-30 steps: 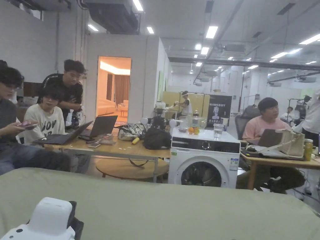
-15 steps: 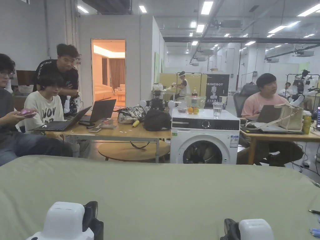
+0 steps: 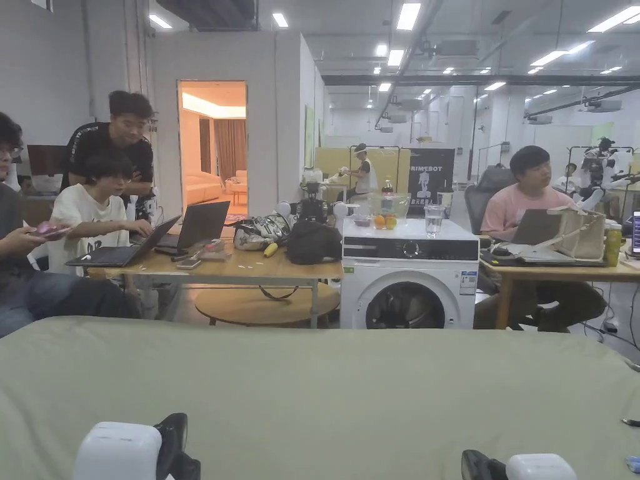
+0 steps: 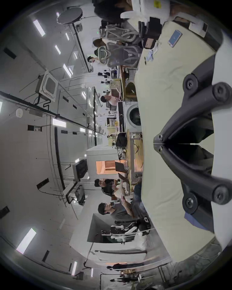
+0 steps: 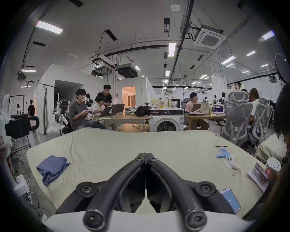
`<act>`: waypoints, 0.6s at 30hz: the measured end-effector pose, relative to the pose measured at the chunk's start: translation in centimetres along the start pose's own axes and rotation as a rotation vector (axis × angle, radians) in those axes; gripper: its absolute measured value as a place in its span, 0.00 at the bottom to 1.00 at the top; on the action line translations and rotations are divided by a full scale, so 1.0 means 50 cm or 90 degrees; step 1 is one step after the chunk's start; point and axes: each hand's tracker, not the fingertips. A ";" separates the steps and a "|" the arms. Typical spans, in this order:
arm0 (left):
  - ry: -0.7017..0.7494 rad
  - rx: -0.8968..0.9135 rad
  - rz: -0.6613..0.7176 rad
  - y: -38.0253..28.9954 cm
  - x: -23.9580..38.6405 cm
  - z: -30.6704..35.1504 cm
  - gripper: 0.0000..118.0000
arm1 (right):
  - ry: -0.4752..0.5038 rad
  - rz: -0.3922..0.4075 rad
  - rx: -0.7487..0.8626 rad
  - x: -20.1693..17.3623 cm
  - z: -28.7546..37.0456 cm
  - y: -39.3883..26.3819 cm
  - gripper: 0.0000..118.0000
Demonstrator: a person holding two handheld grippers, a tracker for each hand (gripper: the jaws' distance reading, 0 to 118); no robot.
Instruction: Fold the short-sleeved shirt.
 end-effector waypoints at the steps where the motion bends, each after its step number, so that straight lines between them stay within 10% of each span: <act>1: 0.010 0.000 0.009 0.003 -0.002 0.001 0.00 | 0.000 0.001 0.001 0.003 0.000 -0.001 0.00; 13: -0.013 0.008 0.051 -0.012 -0.006 0.005 0.00 | -0.015 0.007 -0.013 0.008 -0.001 0.001 0.00; 15: -0.011 -0.001 0.051 -0.010 -0.006 0.001 0.14 | -0.019 0.008 -0.012 0.008 -0.001 0.003 0.23; 18: -0.019 -0.011 0.040 -0.014 -0.004 -0.001 0.65 | -0.023 0.008 -0.021 0.005 -0.002 0.016 0.85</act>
